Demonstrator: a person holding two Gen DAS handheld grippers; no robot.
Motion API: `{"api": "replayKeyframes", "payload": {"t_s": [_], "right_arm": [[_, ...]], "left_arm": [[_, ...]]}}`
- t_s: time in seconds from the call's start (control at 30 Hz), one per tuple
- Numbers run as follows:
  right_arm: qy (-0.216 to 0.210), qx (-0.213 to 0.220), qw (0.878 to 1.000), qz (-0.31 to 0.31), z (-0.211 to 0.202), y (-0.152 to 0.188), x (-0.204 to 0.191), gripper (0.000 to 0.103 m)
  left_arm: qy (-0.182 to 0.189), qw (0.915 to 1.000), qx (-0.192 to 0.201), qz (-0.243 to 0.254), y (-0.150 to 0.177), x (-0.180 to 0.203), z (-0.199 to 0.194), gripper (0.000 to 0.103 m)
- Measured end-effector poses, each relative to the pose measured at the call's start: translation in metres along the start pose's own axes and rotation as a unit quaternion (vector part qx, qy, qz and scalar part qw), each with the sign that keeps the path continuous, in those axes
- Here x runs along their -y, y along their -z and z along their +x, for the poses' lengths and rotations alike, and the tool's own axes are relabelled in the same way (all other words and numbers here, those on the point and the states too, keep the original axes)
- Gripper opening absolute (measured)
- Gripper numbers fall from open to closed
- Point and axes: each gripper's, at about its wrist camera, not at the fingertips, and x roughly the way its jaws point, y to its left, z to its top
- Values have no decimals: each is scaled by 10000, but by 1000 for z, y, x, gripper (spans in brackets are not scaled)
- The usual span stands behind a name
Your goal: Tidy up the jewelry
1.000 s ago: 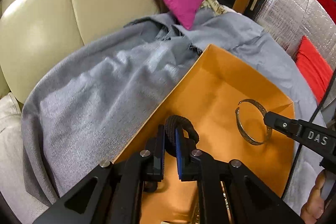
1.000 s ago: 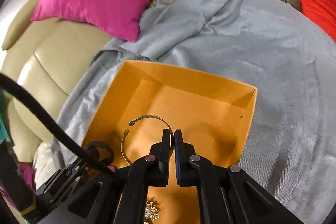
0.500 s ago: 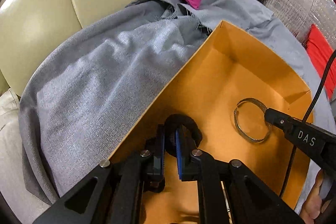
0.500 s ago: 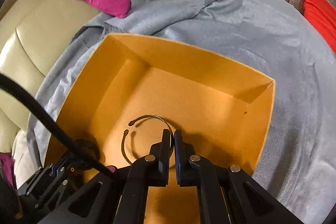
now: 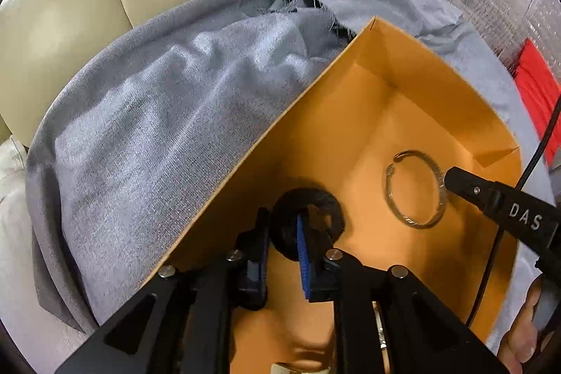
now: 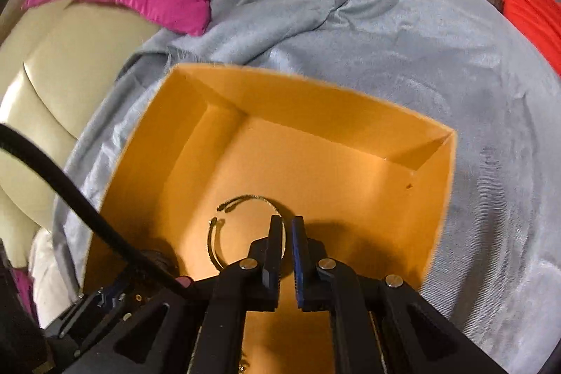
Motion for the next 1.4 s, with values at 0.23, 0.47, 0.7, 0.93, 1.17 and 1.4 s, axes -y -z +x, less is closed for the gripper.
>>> {"api": "replayKeyframes", "payload": {"t_s": [0.23, 0.47, 0.7, 0.93, 1.17, 1.4], "right_arm": [[-375, 384, 9981, 293, -46, -1, 21, 26], [-343, 688, 9960, 460, -99, 11, 57, 26], [-294, 944, 9938, 514, -152, 40, 100, 26], [-242, 1280, 9883, 789, -195, 76, 148, 51], [-378, 1347, 9871, 782, -198, 103, 162, 51], [-522, 1389, 9877, 501, -191, 128, 143, 51]], "left_arm": [[-4, 9987, 512, 2, 0, 2, -37, 41], [-117, 9949, 989, 180, 1, 22, -63, 58], [-149, 9849, 1654, 489, 14, 57, -103, 62], [-340, 9675, 2330, 923, 34, 101, -137, 75], [-742, 9529, 2645, 1285, 55, 117, -151, 83], [-1179, 9438, 2731, 1440, 68, 106, -149, 87]]}}
